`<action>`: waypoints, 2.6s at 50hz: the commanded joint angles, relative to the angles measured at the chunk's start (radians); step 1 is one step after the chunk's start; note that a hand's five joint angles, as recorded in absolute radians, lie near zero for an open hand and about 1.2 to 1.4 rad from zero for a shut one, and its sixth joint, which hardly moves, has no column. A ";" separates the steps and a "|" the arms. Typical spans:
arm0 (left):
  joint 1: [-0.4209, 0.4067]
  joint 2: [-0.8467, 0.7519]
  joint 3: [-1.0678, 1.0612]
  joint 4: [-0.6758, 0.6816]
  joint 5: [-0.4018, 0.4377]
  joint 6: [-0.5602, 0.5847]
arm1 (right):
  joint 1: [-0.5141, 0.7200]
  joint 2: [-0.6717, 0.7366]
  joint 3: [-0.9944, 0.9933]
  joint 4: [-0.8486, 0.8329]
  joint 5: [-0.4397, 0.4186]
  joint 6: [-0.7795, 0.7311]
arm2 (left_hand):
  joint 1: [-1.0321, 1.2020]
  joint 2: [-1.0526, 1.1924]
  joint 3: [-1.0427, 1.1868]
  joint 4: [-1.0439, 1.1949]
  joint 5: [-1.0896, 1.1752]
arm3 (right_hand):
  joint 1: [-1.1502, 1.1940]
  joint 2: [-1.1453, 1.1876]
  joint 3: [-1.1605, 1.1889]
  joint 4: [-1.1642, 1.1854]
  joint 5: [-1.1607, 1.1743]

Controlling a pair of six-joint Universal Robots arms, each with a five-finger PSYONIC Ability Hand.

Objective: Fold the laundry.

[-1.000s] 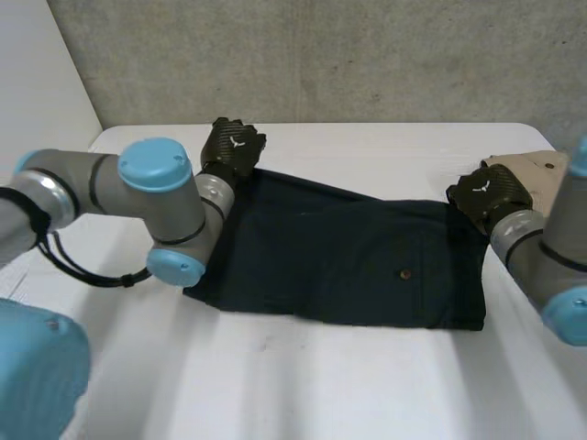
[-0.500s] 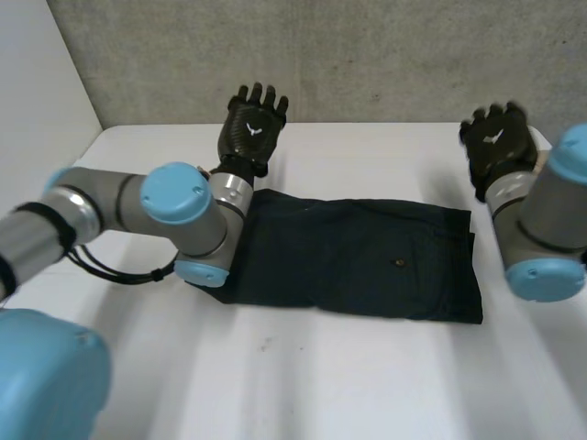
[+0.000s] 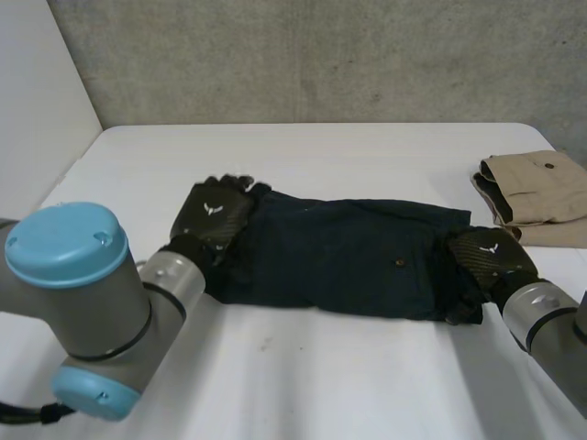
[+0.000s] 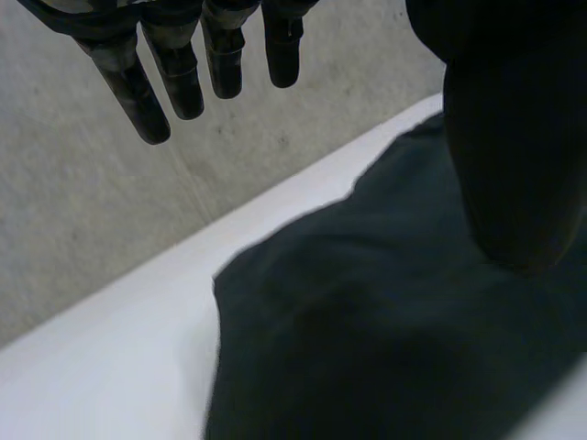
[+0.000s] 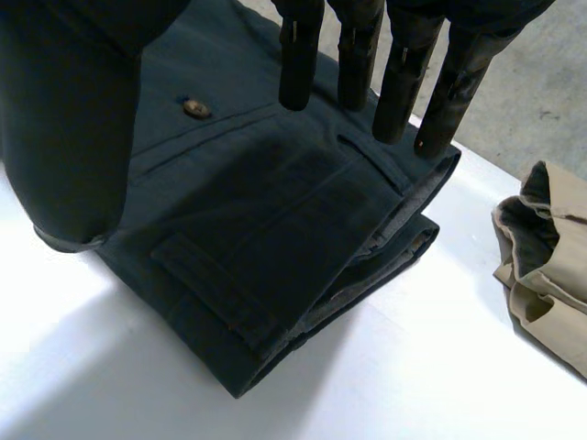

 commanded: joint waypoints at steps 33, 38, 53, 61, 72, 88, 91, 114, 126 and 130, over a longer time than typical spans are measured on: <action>0.006 -0.012 -0.052 0.018 -0.006 -0.004 | -0.269 0.064 -0.030 0.044 -0.058 -0.327 | 0.005 -0.010 -0.016 -0.009 -0.031 | 0.556 0.526 0.520 0.504 0.508; 0.005 -0.012 -0.054 0.018 -0.006 -0.004 | -0.245 -0.004 0.031 0.029 -0.118 -0.217 | 0.005 -0.010 -0.016 -0.009 -0.031 | 0.006 -0.024 -0.030 -0.046 -0.041; 0.008 -0.012 -0.055 0.018 -0.006 -0.004 | -0.170 0.018 0.102 -0.085 -0.235 -0.057 | 0.005 -0.010 -0.016 -0.009 -0.031 | 0.091 0.061 0.055 0.039 0.044; 0.011 -0.012 -0.061 0.019 -0.006 -0.004 | -0.139 0.120 0.052 -0.100 -0.151 -0.107 | 0.005 -0.010 -0.016 -0.009 -0.031 | 0.164 0.134 0.128 0.113 0.117; 0.014 -0.012 -0.064 0.019 -0.005 -0.005 | -0.120 0.156 0.044 -0.177 -0.132 -0.115 | 0.003 -0.013 -0.019 -0.012 -0.034 | 0.358 0.328 0.322 0.306 0.311; 0.013 -0.012 -0.067 0.025 -0.006 -0.005 | -0.097 0.168 0.015 -0.178 -0.129 -0.112 | 0.000 -0.016 -0.022 -0.015 -0.037 | 0.757 0.727 0.721 0.705 0.710; 0.013 -0.012 -0.069 0.025 -0.006 -0.005 | -0.097 0.162 0.004 -0.177 -0.127 -0.107 | 0.000 -0.016 -0.022 -0.015 -0.037 | 0.796 0.765 0.760 0.744 0.748; 0.010 -0.004 -0.077 0.025 -0.006 -0.005 | -0.178 0.075 -0.014 -0.074 -0.098 -0.196 | -0.003 -0.019 -0.025 -0.018 -0.040 | 1.068 1.037 1.032 1.016 1.020; 0.011 0.025 -0.058 0.016 -0.011 -0.001 | -0.205 0.002 -0.131 0.018 -0.062 -0.457 | -0.009 -0.025 -0.031 -0.024 -0.046 | 1.068 1.037 1.032 1.016 1.020; 0.013 0.043 -0.038 0.013 -0.011 0.001 | -0.016 -0.005 -0.232 0.018 -0.068 -0.463 | -0.015 -0.030 -0.037 -0.029 -0.052 | 1.068 1.037 1.032 1.016 1.020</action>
